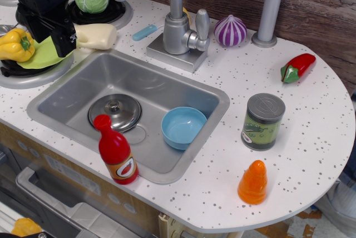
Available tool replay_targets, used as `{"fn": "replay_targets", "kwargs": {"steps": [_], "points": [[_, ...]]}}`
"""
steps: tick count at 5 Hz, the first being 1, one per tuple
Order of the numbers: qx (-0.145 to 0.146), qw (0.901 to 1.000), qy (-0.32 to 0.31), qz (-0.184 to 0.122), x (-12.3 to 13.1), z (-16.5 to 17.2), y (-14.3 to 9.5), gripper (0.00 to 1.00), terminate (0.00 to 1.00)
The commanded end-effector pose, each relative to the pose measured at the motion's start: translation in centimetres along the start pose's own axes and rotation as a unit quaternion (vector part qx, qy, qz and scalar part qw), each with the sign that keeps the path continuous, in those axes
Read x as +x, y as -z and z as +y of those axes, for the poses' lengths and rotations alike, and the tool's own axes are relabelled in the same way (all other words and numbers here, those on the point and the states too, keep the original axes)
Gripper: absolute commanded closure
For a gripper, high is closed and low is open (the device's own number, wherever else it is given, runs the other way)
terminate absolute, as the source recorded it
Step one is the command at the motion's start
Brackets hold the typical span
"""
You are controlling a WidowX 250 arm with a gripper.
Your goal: Put red bottle in sink
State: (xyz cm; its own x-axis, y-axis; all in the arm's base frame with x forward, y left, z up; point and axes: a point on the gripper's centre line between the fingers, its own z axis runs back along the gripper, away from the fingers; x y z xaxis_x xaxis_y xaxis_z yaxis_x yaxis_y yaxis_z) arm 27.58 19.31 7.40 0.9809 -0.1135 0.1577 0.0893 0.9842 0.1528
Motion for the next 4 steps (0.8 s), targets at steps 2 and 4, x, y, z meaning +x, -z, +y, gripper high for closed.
{"fn": "replay_targets", "kwargs": {"steps": [2,4], "points": [[0.014,0.9999,-0.003,-0.002,0.3,-2.9,-4.6,0.0,0.0],[0.031,0.9994,-0.017,0.007,-1.0,-8.7,-9.6,0.0,0.0]]}}
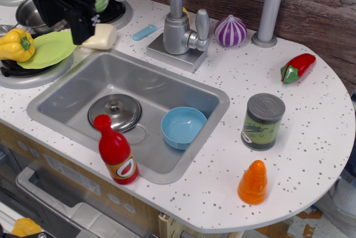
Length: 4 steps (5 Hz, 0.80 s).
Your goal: Put red bottle in sink
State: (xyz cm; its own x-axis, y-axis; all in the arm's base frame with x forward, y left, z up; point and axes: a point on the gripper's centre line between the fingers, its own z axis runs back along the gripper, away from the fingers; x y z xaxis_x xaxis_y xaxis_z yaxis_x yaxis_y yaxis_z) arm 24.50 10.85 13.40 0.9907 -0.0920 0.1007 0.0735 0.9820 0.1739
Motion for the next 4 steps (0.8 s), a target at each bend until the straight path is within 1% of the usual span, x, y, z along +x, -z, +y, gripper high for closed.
{"fn": "replay_targets", "kwargs": {"steps": [1,2,3,4], "points": [[0.015,0.9992,-0.035,-0.013,-1.8,-3.6,-2.6,0.0,0.0],[0.015,0.9986,-0.049,-0.015,-3.7,-5.3,-2.2,0.0,0.0],[-0.005,0.9982,-0.05,-0.032,-5.1,-6.3,-1.3,0.0,0.0],[-0.01,0.9976,-0.059,-0.036,-5.8,-7.7,-1.0,0.0,0.0]]}}
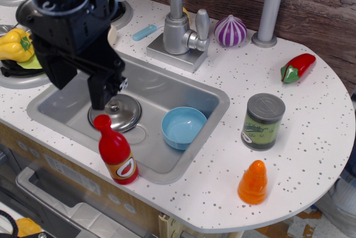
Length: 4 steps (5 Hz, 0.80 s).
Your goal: Put red bottle in sink
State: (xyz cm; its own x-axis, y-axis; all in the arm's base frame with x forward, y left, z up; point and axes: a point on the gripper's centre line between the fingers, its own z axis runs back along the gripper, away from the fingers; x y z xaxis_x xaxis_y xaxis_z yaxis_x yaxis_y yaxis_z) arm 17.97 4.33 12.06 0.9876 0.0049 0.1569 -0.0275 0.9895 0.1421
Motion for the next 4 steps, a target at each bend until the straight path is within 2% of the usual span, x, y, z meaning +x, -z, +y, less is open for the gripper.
{"fn": "replay_targets", "kwargs": {"steps": [1,2,4], "points": [[-0.01,0.9996,-0.014,-0.024,-0.1,-1.5,0.2,0.0,0.0],[-0.019,0.9991,-0.007,-0.038,0.2,-1.8,1.1,0.0,0.0],[-0.036,0.9985,-0.01,-0.04,0.2,-2.1,2.5,0.0,0.0]]}}
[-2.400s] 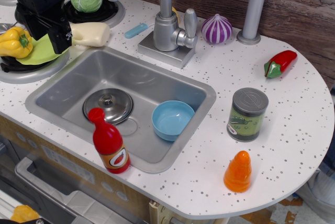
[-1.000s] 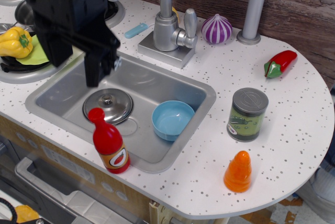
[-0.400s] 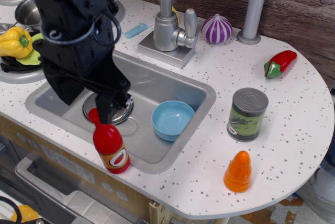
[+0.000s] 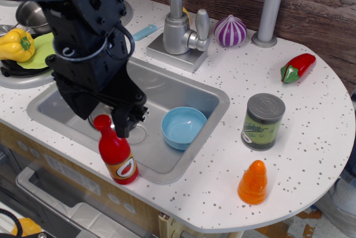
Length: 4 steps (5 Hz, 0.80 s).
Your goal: Put red bottle in sink
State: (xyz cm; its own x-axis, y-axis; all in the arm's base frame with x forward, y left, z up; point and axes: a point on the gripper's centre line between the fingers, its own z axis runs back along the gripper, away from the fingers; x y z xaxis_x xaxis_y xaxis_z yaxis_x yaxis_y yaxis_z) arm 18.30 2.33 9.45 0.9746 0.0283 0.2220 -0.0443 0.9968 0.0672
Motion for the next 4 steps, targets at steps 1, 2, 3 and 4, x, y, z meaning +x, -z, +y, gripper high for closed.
{"fn": "replay_targets", "kwargs": {"steps": [1,2,3,4], "points": [[-0.017,0.9998,0.002,-0.008,0.21,0.23,0.8,0.0,0.0],[-0.024,0.9997,-0.008,-0.004,-0.27,-0.43,1.04,0.0,0.0],[-0.029,0.9995,-0.005,-0.008,-0.2,-0.09,1.35,1.0,0.0],[-0.03,0.9995,-0.003,-0.009,-0.12,0.19,1.47,1.0,0.0]]}}
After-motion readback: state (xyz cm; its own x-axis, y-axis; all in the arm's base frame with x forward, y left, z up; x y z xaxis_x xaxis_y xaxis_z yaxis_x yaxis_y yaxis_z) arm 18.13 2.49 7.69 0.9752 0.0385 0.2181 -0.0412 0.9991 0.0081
